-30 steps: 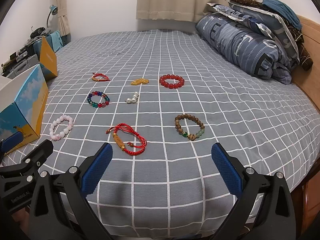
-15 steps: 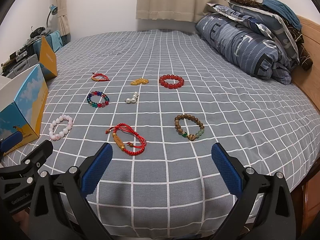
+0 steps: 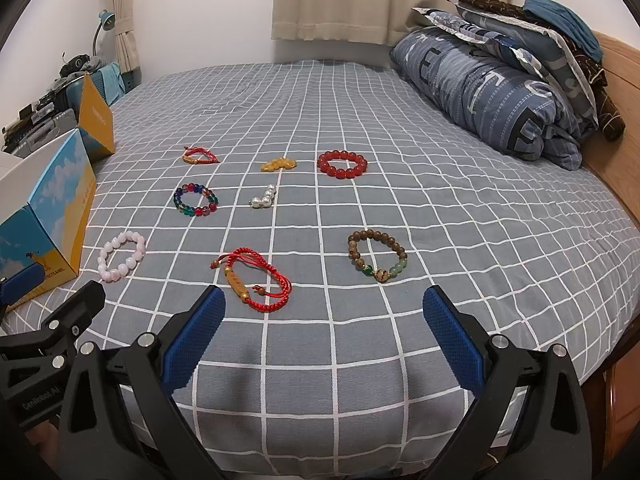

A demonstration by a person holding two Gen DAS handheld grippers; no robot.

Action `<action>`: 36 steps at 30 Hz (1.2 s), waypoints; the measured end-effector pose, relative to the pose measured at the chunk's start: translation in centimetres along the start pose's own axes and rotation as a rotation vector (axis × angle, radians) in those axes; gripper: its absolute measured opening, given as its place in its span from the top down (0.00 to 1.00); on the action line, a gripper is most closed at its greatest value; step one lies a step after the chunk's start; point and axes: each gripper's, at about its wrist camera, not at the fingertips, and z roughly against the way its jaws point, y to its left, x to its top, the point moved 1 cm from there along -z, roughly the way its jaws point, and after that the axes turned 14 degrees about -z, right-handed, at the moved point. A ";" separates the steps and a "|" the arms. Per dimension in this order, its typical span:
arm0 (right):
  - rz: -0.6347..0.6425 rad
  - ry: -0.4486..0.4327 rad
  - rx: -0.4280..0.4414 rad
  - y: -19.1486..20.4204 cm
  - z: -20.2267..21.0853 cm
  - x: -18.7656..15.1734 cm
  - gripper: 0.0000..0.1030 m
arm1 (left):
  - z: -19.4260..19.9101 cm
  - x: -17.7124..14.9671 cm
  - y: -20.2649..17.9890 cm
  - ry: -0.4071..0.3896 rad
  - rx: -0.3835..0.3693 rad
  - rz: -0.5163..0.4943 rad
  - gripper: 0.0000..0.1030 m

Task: Organize jewelry
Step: 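Grasp the brown wooden bead bracelet with the right tool while the left tool grasps the multicolour bead bracelet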

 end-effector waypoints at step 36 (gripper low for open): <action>-0.060 0.122 -0.064 -3.2 -5.4 10.6 0.08 | -9.6 11.7 3.8 0.154 -0.028 0.027 0.06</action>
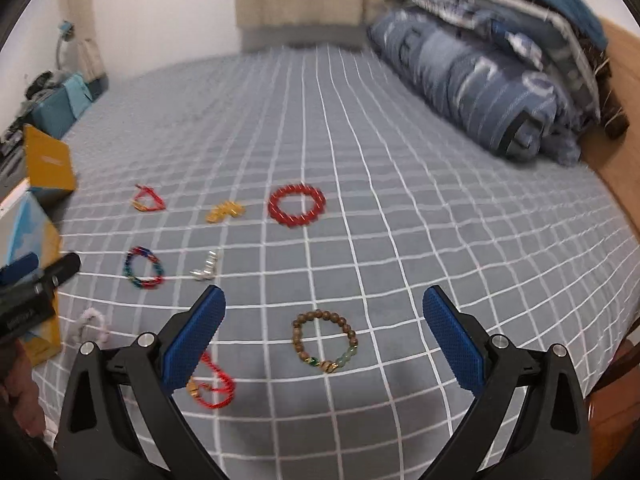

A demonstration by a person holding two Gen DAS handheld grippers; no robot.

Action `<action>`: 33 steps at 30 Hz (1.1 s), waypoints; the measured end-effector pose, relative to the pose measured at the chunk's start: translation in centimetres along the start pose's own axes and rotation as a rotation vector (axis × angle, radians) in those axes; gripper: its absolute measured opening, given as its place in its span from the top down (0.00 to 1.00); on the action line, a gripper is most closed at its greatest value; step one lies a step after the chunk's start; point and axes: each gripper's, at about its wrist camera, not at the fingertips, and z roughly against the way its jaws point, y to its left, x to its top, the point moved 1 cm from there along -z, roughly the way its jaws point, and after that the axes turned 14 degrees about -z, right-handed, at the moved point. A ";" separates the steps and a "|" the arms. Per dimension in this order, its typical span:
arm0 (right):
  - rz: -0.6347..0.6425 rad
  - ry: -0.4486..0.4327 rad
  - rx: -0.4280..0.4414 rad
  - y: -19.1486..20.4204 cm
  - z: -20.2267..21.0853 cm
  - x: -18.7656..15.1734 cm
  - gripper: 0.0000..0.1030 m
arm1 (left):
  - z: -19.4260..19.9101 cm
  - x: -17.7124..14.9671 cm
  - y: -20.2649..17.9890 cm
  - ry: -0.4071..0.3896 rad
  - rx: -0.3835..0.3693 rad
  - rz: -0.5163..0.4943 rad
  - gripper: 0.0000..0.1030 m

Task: Organize jewelry
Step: 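Grasp the brown wooden bead bracelet with the right tool while the left tool grasps the multicolour bead bracelet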

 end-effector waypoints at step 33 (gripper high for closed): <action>-0.019 0.237 -0.055 -2.9 -10.4 -3.4 0.58 | -10.7 -1.0 -0.6 0.208 -0.030 -0.034 0.79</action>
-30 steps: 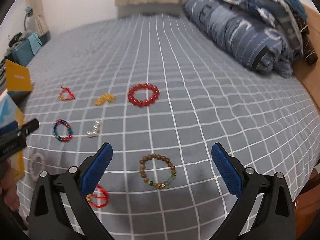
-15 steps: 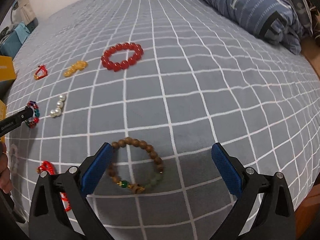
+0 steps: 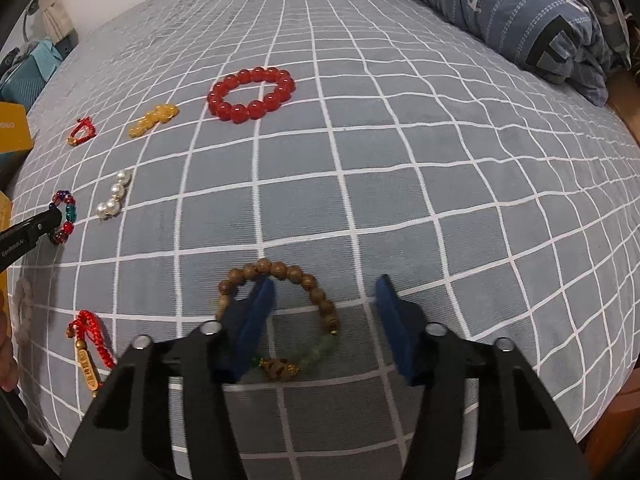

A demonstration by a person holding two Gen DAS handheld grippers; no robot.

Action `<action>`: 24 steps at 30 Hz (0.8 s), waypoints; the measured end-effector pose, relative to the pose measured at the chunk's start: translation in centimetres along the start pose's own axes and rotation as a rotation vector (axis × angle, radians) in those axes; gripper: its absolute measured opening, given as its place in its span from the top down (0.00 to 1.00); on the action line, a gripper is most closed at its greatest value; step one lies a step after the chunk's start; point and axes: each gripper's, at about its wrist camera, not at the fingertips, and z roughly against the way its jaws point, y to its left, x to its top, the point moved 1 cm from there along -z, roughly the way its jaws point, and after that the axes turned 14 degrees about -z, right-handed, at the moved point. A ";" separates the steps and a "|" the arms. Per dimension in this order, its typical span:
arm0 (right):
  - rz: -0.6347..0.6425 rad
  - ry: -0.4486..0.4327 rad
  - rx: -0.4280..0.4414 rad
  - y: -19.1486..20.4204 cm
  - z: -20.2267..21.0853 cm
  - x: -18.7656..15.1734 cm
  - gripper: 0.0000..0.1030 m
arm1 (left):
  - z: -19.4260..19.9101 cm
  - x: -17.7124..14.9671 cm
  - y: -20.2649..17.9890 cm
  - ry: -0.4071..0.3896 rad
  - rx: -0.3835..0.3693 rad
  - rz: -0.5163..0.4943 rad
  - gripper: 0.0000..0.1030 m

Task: Organize jewelry
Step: 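Grasp the brown wooden bead bracelet with the right tool while the left tool grasps the multicolour bead bracelet, then lift both bracelets and carry them toward the open white box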

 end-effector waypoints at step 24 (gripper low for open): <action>-0.003 -0.111 0.022 0.9 2.3 -0.1 0.92 | 2.6 -0.3 0.9 -0.080 -0.062 0.032 0.91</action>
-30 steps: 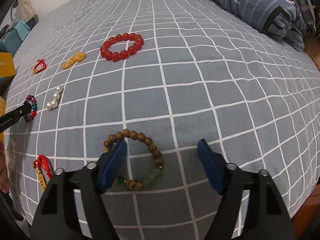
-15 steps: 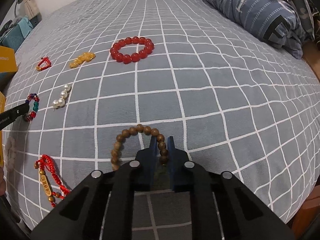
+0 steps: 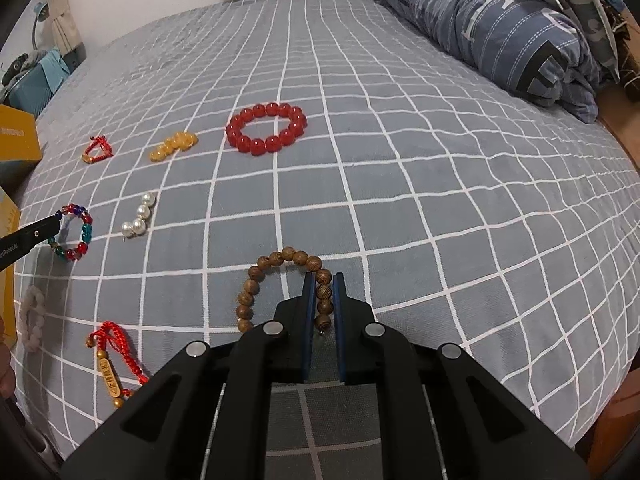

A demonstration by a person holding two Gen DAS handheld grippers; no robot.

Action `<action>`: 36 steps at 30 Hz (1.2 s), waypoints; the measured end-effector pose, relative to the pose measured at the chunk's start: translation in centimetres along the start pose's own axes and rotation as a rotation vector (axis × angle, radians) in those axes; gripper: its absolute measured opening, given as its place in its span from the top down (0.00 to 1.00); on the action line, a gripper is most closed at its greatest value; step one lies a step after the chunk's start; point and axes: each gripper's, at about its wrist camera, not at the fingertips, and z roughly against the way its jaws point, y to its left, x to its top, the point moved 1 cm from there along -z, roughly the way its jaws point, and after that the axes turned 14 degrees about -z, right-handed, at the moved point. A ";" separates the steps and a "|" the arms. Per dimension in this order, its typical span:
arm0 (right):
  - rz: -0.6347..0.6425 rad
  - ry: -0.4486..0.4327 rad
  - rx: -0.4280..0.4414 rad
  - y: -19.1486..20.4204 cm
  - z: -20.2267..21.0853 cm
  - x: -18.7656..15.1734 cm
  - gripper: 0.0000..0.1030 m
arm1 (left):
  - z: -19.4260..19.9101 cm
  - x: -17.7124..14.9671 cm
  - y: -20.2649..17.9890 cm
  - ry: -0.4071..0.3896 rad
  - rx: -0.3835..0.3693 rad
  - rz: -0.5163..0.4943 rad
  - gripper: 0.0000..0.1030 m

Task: Organize jewelry
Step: 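Lift both bracelets and carry them toward the open white box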

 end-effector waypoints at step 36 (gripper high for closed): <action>0.015 -0.241 0.123 1.2 7.8 -0.4 0.93 | 10.2 -0.7 -2.3 -0.223 0.036 -0.059 0.91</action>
